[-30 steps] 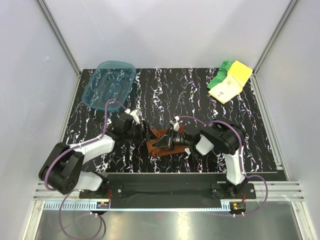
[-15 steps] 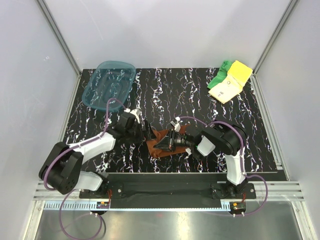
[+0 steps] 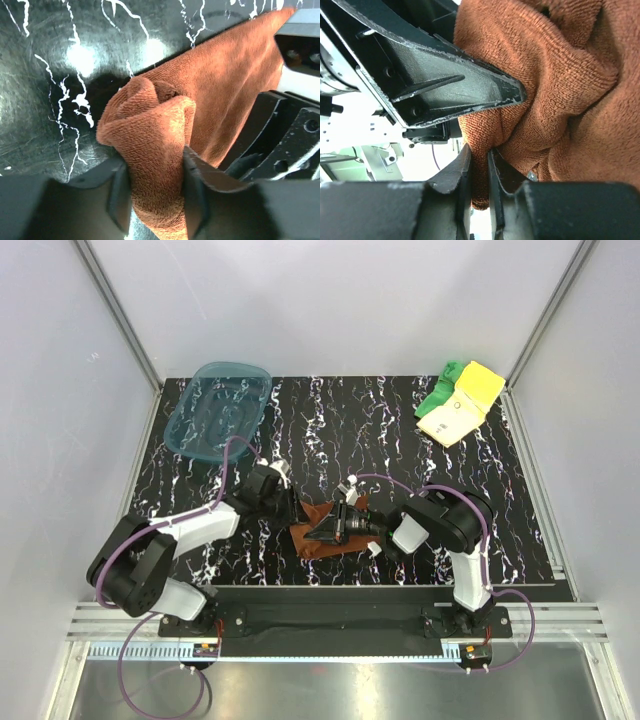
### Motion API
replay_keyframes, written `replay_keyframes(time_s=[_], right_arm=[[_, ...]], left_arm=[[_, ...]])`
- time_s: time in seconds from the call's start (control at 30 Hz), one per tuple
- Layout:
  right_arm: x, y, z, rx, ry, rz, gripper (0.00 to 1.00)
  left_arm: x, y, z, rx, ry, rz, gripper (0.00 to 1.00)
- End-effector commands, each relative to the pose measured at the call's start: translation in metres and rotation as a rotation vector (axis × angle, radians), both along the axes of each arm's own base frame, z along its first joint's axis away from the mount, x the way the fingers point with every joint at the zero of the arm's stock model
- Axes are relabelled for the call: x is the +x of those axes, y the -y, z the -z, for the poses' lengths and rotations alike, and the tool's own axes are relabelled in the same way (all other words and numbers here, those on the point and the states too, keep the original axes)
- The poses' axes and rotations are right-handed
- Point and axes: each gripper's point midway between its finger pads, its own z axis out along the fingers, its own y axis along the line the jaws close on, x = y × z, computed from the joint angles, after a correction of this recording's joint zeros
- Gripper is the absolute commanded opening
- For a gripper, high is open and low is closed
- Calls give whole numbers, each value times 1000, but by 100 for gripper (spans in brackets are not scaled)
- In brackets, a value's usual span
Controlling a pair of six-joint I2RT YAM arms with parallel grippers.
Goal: Roll the towels
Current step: Roll the towel
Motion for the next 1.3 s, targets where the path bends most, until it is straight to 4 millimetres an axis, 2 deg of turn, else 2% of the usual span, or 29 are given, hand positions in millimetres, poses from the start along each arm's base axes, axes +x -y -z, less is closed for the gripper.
replay_keyframes(time_s=[0.0,0.03,0.17,0.33,0.47,0.63,0.77,0.8,0.9,1.07,1.1,1.13,1.27], right_arm=[[0,-6,-62,206,246,-11,24],[-1,-5,-60,199,242,-10,37],[-3,-1,-46,147,228,-5,62],[-7,9,-39,34,270,3,65],[-8,22,-45,-68,329,19,65],[-6,49,-64,-225,418,89,65],[-13,70,-89,-251,493,131,65],[-15,78,-102,-239,525,157,65],[-25,94,-118,-231,574,187,65],[-34,110,-135,-231,599,222,66],[-36,113,-138,-231,600,225,66],[-38,114,-138,-231,602,224,66],[-43,119,-145,-220,617,224,66]], left_arm=[[14,-5,-8,62,50,-3,35],[14,-8,-7,84,51,2,34],[12,-15,-4,170,24,25,34],[12,-21,-9,260,13,52,35],[9,-17,-11,338,11,101,37],[13,-10,-19,470,55,142,41],[8,6,-17,543,62,198,43],[9,9,-16,560,53,197,44],[7,9,-12,634,48,167,45],[17,13,-17,743,69,117,46],[13,7,-15,793,49,116,46],[18,4,-17,830,66,96,46],[20,3,-19,936,67,70,47]])
